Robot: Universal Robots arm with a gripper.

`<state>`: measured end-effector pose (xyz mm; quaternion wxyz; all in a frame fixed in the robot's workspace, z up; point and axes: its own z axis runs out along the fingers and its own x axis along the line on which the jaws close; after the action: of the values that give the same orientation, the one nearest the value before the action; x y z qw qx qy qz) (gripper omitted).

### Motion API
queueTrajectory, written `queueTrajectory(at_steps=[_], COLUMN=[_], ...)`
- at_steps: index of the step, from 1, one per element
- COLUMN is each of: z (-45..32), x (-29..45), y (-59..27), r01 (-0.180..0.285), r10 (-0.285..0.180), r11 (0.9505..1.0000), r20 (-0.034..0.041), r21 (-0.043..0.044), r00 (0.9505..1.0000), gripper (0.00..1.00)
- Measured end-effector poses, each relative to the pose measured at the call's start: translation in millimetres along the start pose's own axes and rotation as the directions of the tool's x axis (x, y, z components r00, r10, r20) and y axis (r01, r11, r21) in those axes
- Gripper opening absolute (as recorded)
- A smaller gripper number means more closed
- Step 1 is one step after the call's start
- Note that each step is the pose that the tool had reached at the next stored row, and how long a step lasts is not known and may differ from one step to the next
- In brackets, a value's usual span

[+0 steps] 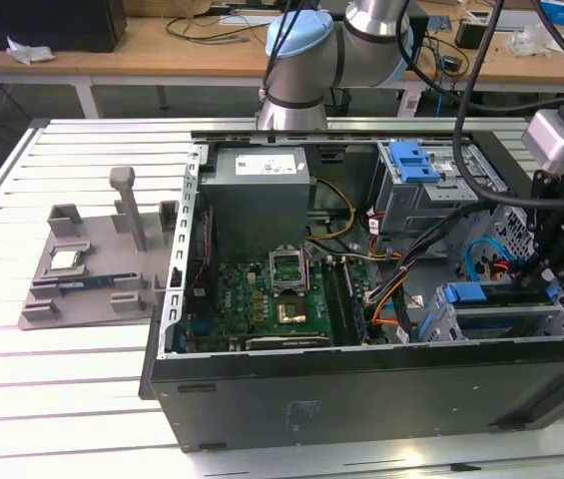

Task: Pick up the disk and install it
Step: 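Insert the first disk wire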

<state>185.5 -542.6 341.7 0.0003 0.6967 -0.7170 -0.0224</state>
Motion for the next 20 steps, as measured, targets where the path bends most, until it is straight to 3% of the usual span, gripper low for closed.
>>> queueTrajectory(at_steps=[20], z=[0.6], x=[0.0], y=[-1.2], r01=[0.001], r10=[-0.001], r11=[1.0000], r20=[0.0015], r21=[-0.0022], r00=[1.0000], gripper=[0.17])
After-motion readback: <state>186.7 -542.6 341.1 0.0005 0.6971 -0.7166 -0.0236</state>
